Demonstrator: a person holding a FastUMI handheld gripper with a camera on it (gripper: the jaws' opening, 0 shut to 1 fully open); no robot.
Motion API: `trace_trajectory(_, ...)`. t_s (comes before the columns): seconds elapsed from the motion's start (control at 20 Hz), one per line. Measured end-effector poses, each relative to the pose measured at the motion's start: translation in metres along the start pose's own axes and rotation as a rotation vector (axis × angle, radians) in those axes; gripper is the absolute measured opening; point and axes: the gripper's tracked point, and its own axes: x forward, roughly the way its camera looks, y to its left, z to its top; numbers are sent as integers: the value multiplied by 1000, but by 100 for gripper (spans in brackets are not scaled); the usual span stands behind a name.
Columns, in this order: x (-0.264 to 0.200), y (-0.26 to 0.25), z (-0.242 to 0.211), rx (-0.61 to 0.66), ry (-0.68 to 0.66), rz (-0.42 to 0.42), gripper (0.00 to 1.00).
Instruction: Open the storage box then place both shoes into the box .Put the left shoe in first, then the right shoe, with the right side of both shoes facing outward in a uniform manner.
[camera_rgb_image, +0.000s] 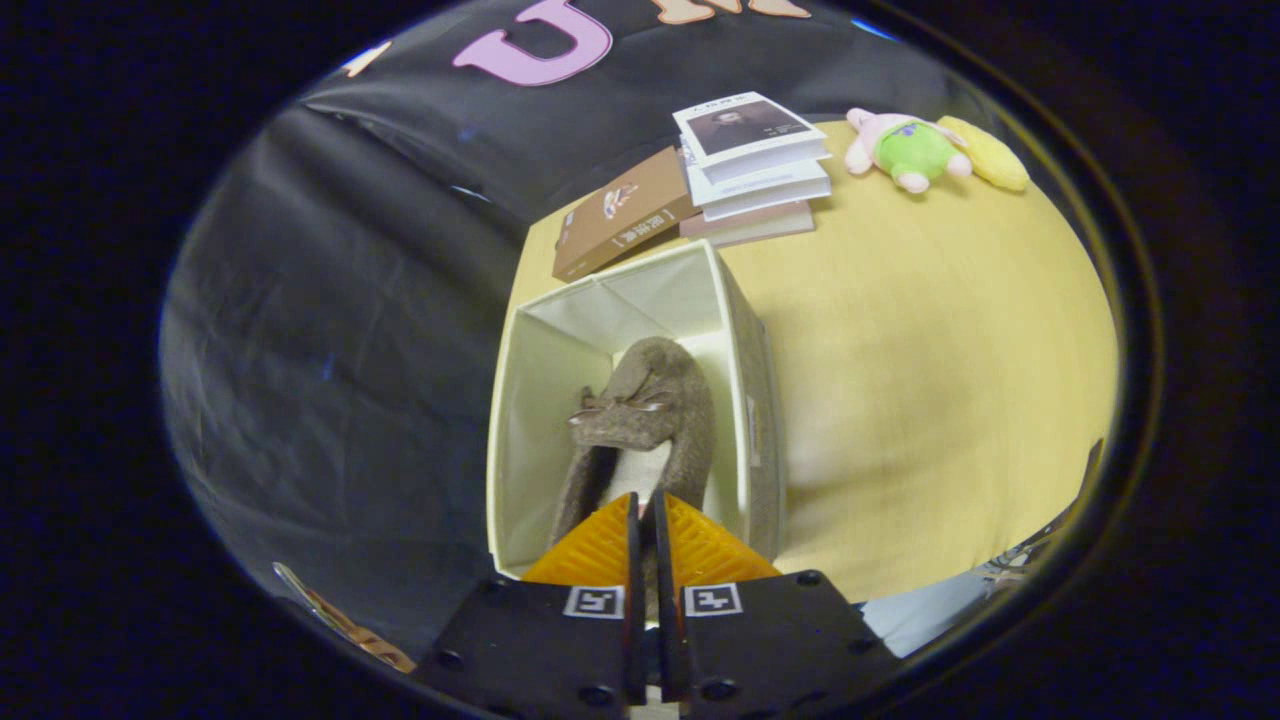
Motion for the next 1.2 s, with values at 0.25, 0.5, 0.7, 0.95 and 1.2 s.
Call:
trace_trajectory(0.25,-17,5,10,-33,-55,68,71)
trace_trajectory(0.5,-46,-5,22,-57,-142,76,100)
trace_trajectory(0.7,-79,-47,53,-120,-307,-33,100)
trace_trajectory(0.95,-149,-95,114,-204,-614,-173,100)
trace_trajectory(1.2,-234,-117,159,-368,-878,-255,100)
